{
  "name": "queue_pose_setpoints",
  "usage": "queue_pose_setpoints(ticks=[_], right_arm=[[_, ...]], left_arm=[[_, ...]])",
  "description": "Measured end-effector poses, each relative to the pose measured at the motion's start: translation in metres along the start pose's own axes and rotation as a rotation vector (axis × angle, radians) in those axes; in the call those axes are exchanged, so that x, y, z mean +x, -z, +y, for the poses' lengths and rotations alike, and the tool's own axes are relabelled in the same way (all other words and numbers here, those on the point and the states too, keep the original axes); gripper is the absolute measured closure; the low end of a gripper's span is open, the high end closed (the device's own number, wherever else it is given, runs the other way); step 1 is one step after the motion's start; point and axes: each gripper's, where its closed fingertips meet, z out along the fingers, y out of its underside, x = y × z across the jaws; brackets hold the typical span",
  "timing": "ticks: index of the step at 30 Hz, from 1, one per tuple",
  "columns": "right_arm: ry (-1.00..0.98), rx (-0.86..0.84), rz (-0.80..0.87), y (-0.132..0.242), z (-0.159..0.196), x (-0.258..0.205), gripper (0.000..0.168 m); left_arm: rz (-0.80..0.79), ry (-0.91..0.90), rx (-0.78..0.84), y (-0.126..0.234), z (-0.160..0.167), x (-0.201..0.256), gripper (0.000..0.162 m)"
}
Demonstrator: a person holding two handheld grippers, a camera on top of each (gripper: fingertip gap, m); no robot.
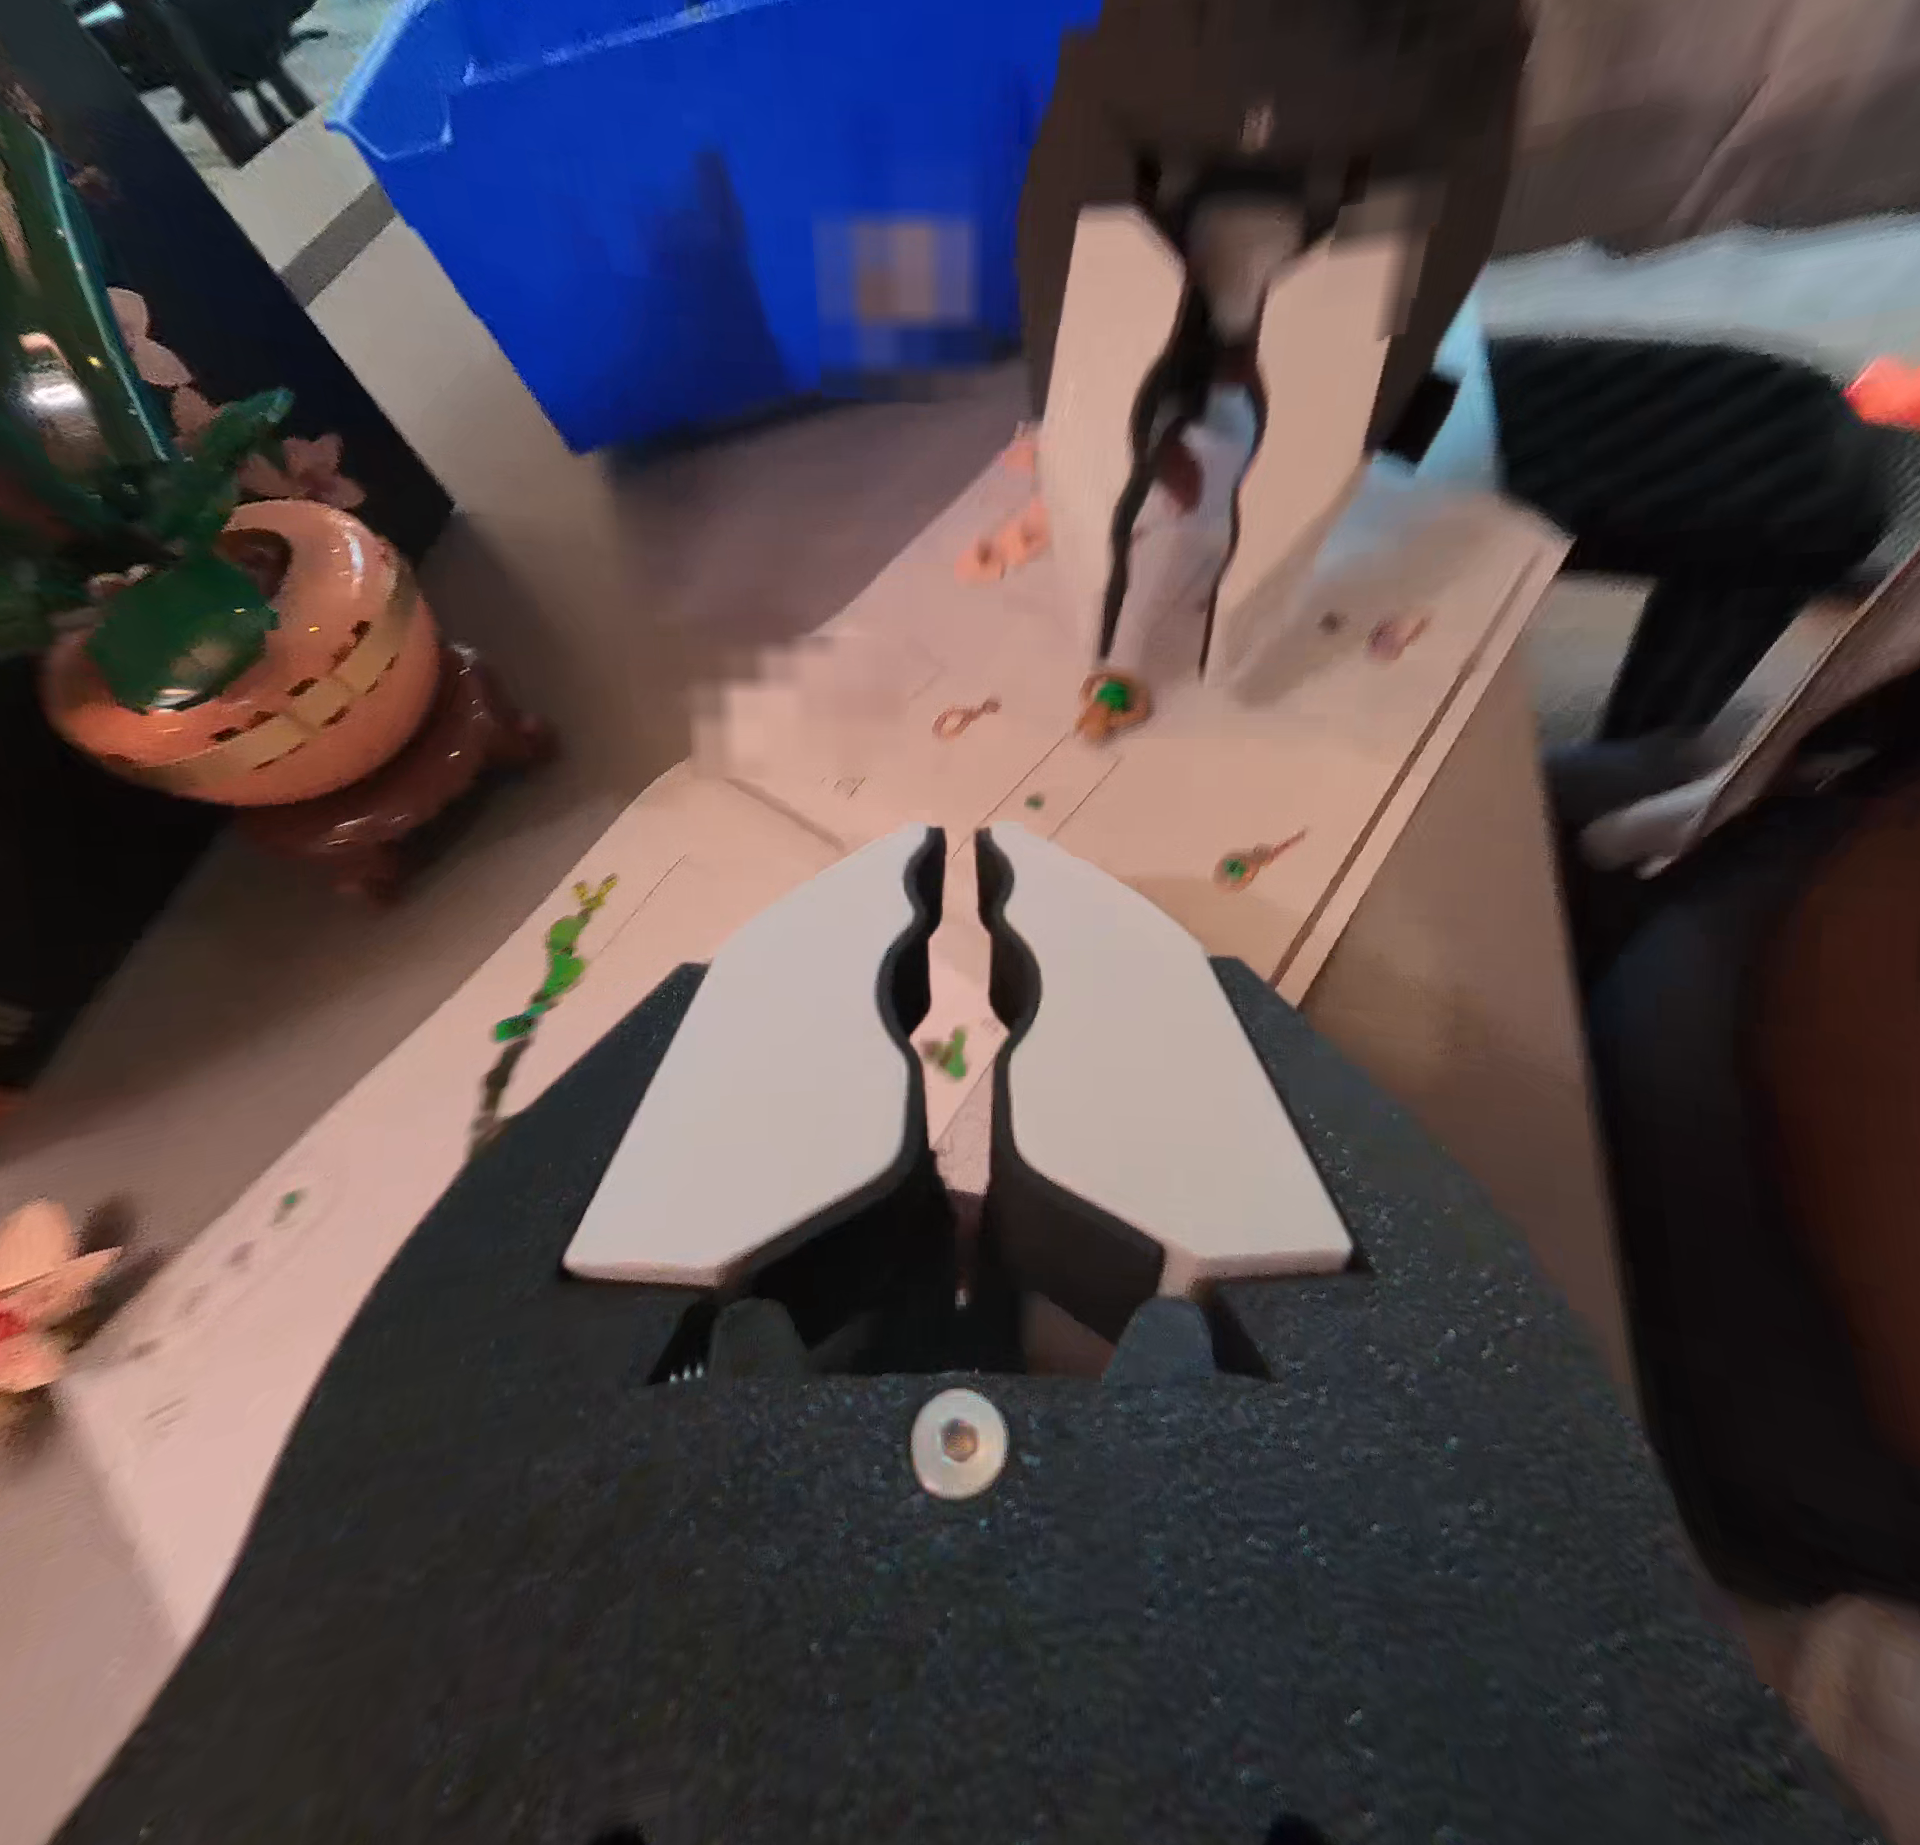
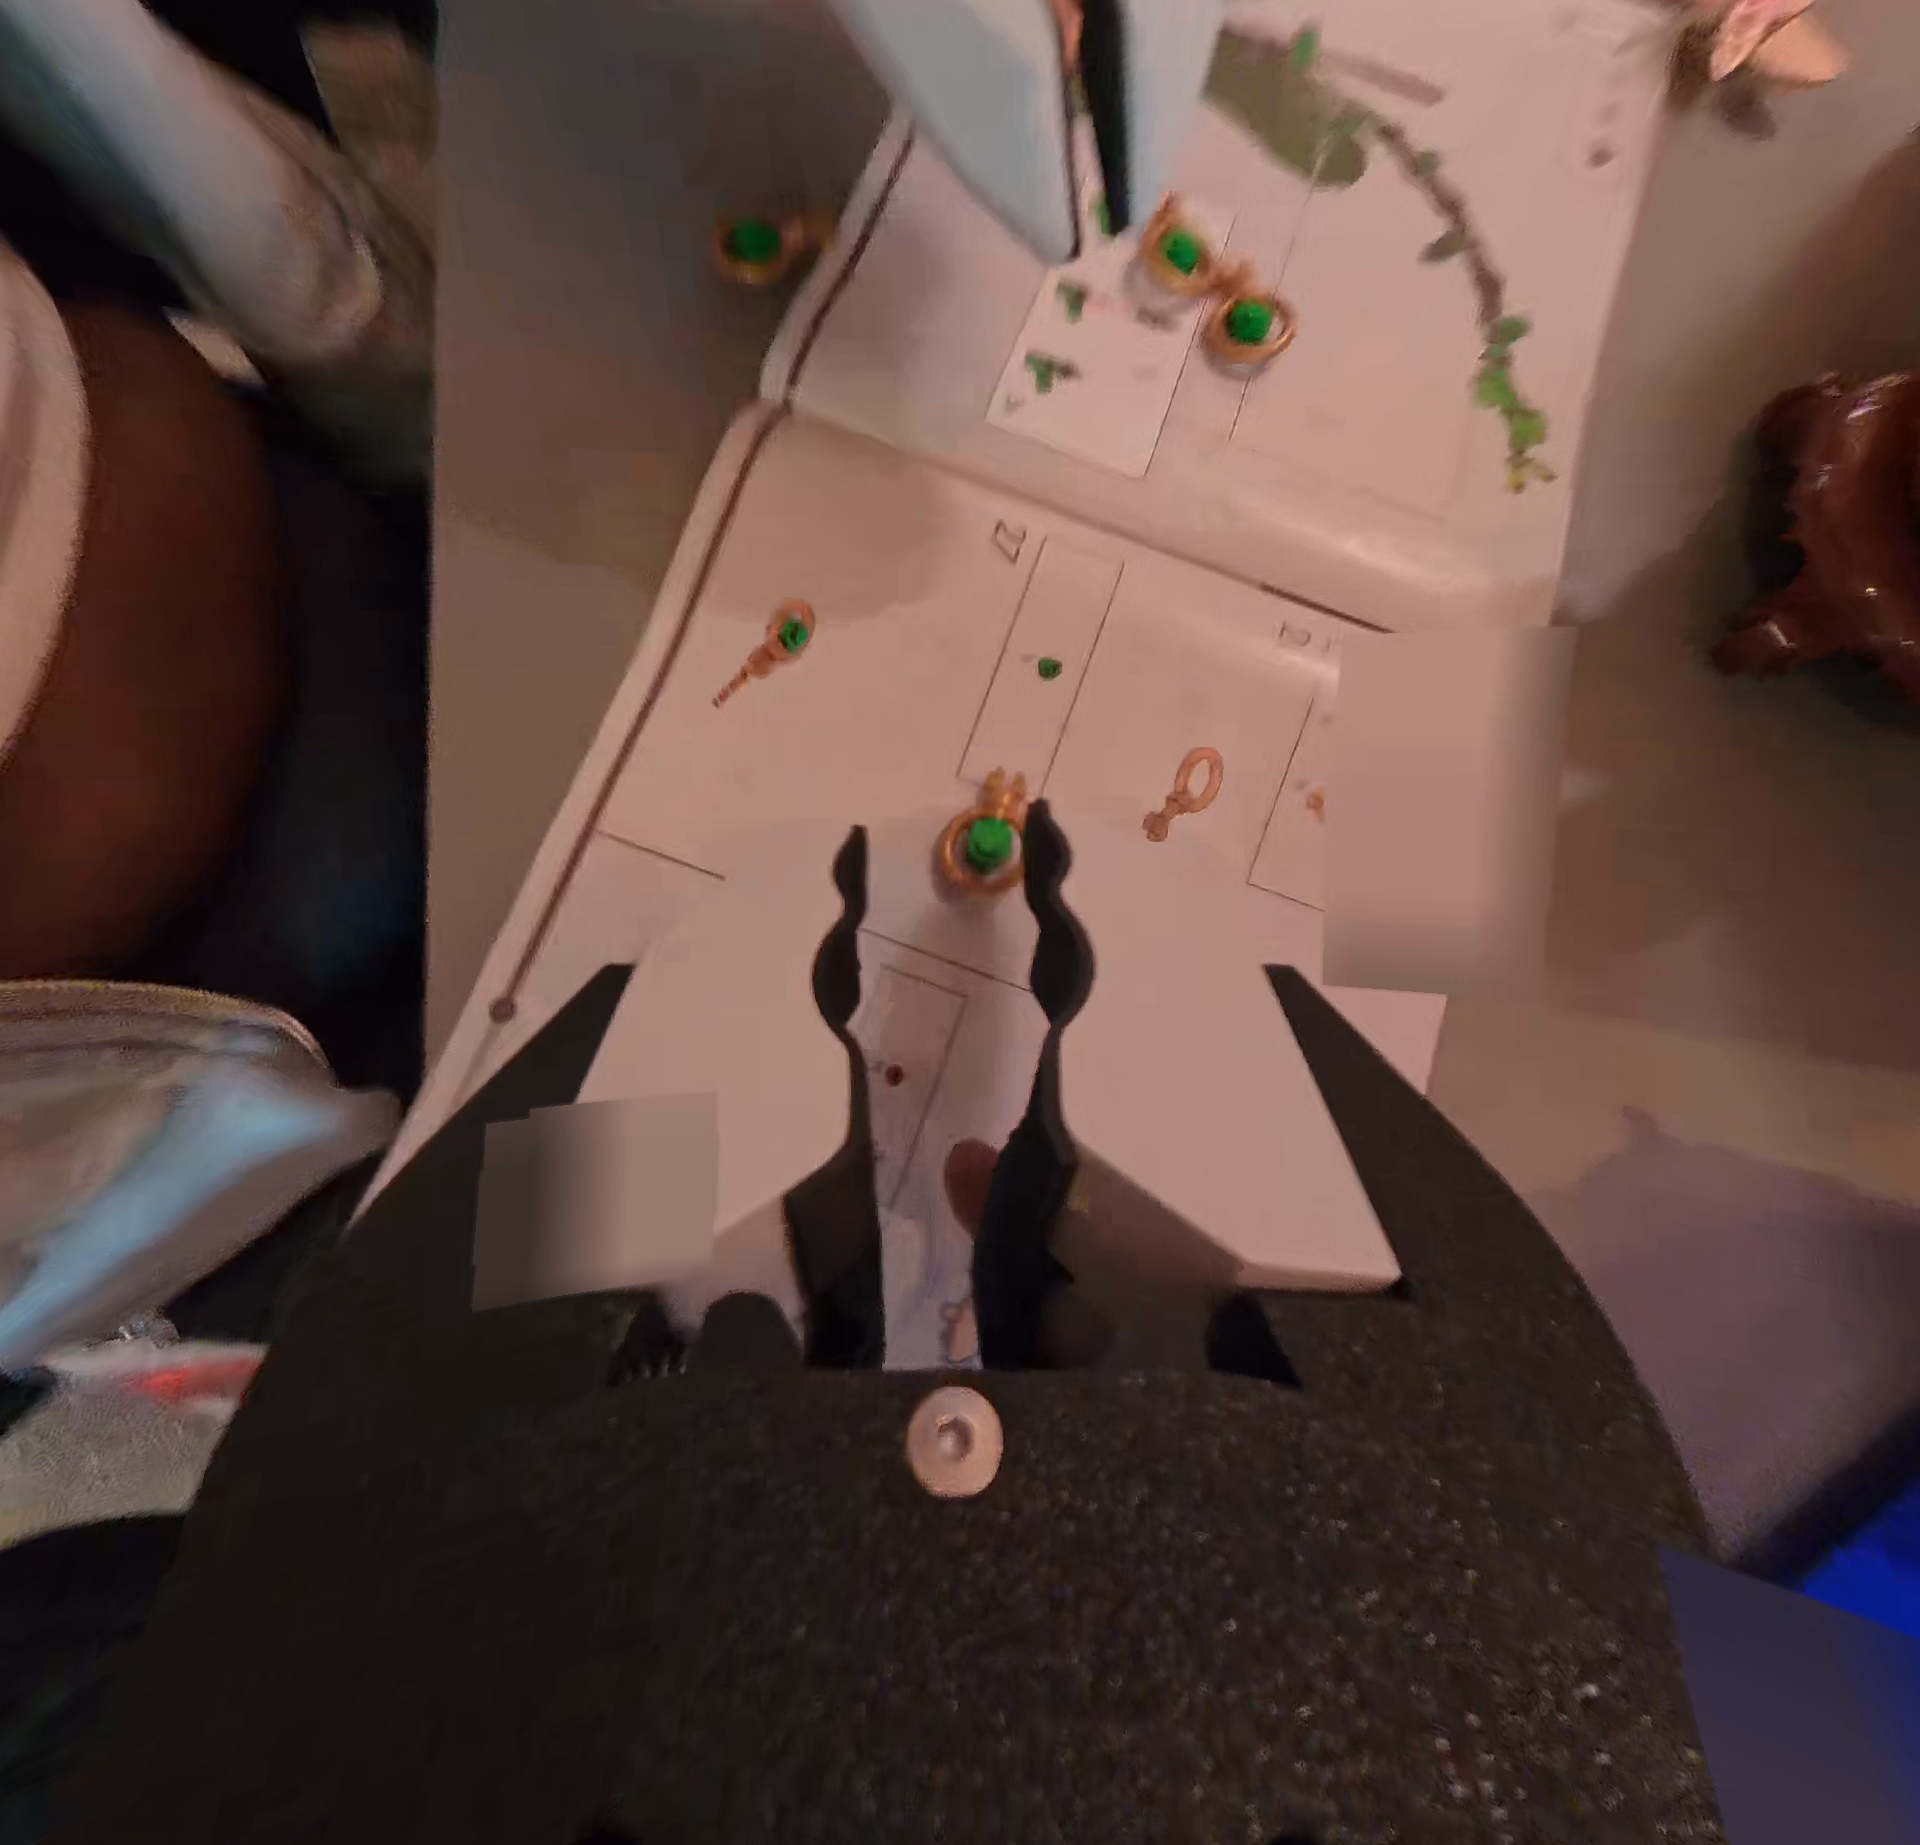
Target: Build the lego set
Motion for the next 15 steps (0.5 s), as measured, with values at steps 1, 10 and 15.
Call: queue_pose_setpoints(ticks=[1, 10, 15], right_arm=[[0.037, -0.058, 0.006, -0.004, 0.004, 0.002, 0.135], [-0.235, 0.022, 0.119, 0.006, -0.001, 0.011, 0.168], [-0.383, 0.064, 0.122, 0.001, 0.007, 0.009, 0.165]], left_arm=[[0.004, 0.042, 0.011, -0.004, -0.004, 0.001, 0.157], [0.051, -0.004, -0.082, -0.044, -0.001, 0.015, 0.160], [0.088, -0.065, -0.159, -0.063, 0.007, 0.021, 0.160]])
